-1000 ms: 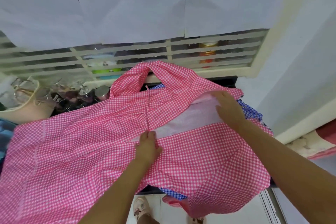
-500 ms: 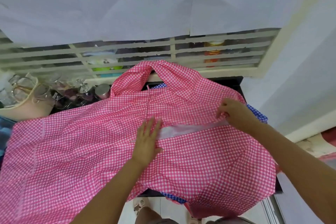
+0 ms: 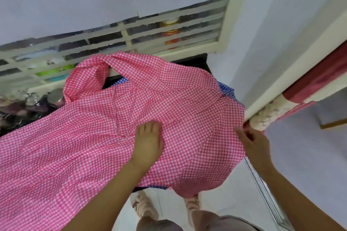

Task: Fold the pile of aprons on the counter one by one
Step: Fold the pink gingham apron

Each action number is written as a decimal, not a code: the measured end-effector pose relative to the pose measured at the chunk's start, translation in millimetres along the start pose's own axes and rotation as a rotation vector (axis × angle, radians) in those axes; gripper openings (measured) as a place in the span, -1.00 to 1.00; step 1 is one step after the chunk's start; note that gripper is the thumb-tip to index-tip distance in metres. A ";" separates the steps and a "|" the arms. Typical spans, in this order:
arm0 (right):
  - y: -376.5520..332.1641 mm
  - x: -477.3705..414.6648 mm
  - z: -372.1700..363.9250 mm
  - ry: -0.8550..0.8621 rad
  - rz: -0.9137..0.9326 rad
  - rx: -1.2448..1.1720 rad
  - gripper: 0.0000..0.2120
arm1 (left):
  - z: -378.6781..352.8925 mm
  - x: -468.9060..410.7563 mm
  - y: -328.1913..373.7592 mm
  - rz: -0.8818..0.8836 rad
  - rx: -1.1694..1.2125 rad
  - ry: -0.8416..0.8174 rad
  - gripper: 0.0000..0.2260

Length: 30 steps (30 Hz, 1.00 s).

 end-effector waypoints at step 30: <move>24.9 215.0 -43.6 -0.323 -0.298 -0.224 -0.80 | -86.0 213.2 17.3 0.797 0.802 -1.044 -0.24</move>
Point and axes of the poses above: each hand's wrist, its own x-axis away from the middle knuckle, its own z-axis out of the back of the hand, y = z × x, the point moved 6 cm from there along -x, towards the middle knuckle, and after that the axes turned 15 degrees about z, right-handed, at the moved point
